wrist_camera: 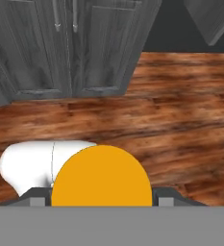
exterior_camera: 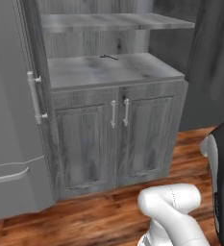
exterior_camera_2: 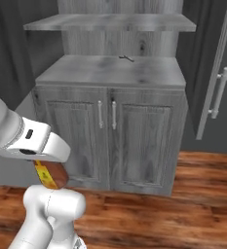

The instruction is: Pick the honey bottle and bar from the counter and place them in the cabinets closest to them.

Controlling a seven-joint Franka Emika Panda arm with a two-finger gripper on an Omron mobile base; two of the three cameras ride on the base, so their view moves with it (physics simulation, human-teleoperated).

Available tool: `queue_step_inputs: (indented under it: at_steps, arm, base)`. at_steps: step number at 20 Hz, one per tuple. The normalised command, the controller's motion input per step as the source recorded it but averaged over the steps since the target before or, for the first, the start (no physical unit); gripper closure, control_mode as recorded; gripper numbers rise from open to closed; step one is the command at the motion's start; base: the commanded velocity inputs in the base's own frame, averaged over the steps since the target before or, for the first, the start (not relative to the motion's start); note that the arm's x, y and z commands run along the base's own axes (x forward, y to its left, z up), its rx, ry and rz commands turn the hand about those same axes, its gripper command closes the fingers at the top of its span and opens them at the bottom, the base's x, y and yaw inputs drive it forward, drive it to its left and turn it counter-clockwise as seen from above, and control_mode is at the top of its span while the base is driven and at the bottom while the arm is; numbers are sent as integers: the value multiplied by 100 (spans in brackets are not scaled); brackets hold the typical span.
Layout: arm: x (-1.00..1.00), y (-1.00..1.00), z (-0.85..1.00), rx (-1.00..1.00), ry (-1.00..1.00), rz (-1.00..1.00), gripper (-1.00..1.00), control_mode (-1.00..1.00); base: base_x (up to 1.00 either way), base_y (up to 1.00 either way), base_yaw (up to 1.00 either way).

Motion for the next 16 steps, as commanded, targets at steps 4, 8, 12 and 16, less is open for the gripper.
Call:
queue_step_inputs:
  at_steps: [4,8,12,16]
  arm:
    - [0,0,0,0,0,0,100,100]
    - [0,0,0,0,0,0,100,100]
    - [0,0,0,0,0,0,100,100]
    - [0,0,0,0,0,0,100,100]
  base:
    - [53,0,-1]
    - [56,-2,-2]
    - [60,-1,-3]
    - [65,0,-4]
